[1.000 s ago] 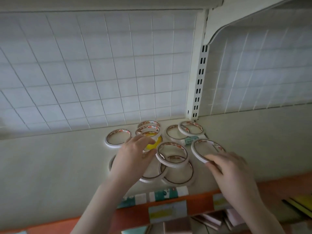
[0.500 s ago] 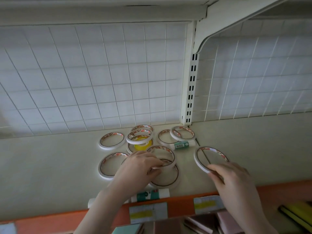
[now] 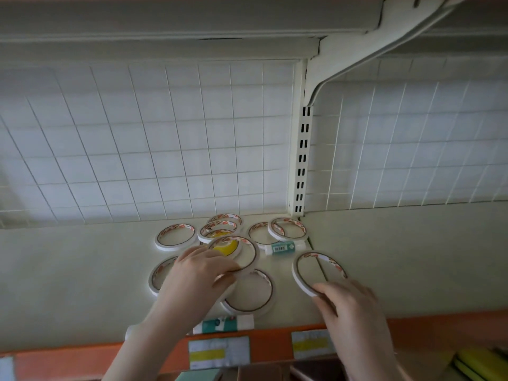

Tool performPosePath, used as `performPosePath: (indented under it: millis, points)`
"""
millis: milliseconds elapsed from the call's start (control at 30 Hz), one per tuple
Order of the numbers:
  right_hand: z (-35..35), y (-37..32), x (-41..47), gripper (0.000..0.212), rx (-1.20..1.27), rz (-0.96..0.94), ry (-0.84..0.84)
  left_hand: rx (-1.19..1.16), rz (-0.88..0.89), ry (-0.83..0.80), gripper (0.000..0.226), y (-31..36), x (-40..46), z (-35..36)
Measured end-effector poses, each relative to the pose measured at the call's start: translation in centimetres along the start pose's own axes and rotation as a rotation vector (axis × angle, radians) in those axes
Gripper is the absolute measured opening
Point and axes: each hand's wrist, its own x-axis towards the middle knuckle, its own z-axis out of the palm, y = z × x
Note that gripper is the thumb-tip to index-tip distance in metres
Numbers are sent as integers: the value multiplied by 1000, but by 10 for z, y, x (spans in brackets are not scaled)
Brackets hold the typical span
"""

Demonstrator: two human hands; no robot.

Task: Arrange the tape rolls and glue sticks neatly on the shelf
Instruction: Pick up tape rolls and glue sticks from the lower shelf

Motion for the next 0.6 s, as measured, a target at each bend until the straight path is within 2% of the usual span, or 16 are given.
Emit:
performPosePath:
  millis: [100, 167, 400, 600]
  points:
    - [3, -7, 3, 35, 32, -28, -5, 7, -49, 71, 24, -4, -9, -5]
    - [5, -11, 4, 34, 50, -40, -5, 31, -100, 92, 13, -7, -15, -9]
    - [6, -40, 16, 33, 89, -99, 40, 131, -183, 151, 17, -21, -39, -38]
    - [17, -91, 26, 34, 100, -142, 44, 205, -273, 180, 14, -60, -72, -82]
